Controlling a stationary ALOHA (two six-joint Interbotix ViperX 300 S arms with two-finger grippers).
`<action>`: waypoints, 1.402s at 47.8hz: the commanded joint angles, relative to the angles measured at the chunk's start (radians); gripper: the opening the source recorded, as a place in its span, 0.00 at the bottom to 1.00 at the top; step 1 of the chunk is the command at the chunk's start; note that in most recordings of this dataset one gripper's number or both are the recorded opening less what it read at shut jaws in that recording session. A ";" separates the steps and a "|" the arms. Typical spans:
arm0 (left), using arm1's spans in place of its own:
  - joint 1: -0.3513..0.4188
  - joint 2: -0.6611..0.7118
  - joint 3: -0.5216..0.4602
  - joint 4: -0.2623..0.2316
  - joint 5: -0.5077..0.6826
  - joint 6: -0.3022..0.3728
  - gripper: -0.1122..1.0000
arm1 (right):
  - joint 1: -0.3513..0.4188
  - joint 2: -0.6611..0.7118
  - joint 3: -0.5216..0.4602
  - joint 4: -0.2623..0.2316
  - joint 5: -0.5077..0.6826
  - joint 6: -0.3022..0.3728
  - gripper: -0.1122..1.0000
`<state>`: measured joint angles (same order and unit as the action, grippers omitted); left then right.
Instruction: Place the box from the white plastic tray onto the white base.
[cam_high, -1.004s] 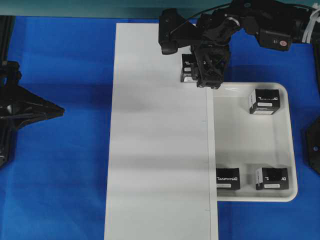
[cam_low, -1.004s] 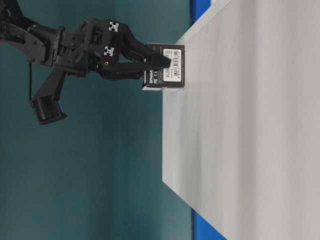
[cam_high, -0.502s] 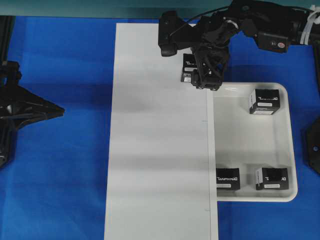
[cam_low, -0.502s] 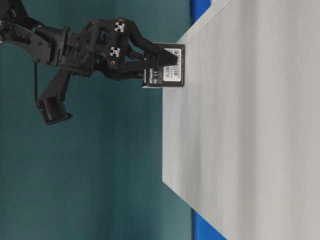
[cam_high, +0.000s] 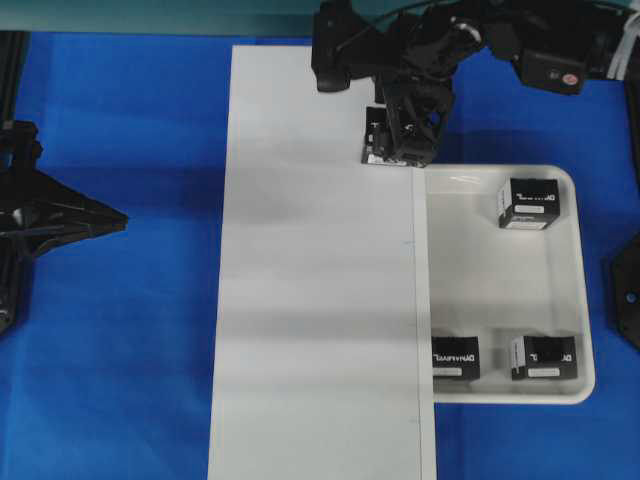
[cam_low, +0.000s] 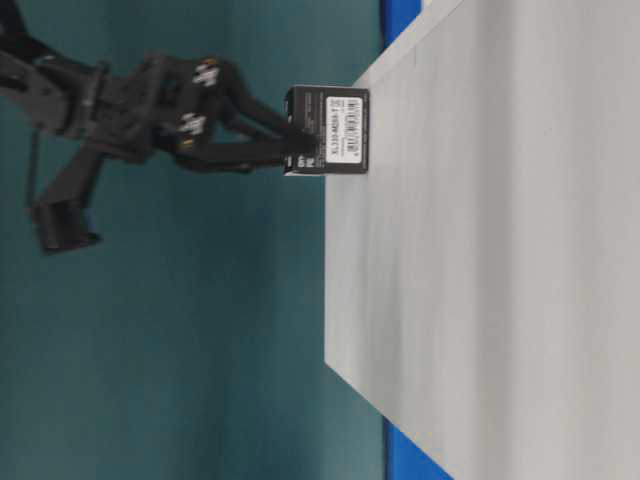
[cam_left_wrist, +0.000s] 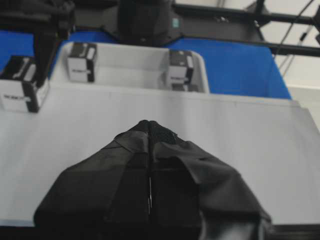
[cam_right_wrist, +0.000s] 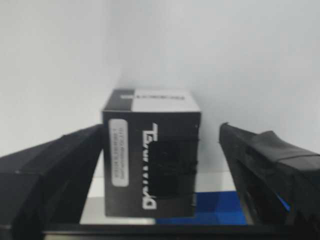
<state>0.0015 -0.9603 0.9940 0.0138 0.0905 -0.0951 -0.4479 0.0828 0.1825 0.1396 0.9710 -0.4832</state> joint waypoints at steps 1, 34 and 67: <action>0.002 0.002 -0.012 0.002 -0.002 -0.002 0.04 | 0.006 -0.029 -0.035 0.006 0.002 0.014 0.98; -0.017 -0.009 -0.009 0.003 -0.002 -0.012 0.04 | 0.067 -0.433 0.141 0.098 -0.210 0.222 0.98; -0.002 -0.038 0.006 0.002 -0.009 -0.038 0.04 | 0.252 -0.893 0.603 0.098 -0.609 0.336 0.98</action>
<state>-0.0092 -0.9910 1.0032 0.0138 0.0920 -0.1273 -0.2286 -0.7731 0.7624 0.2332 0.4218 -0.1519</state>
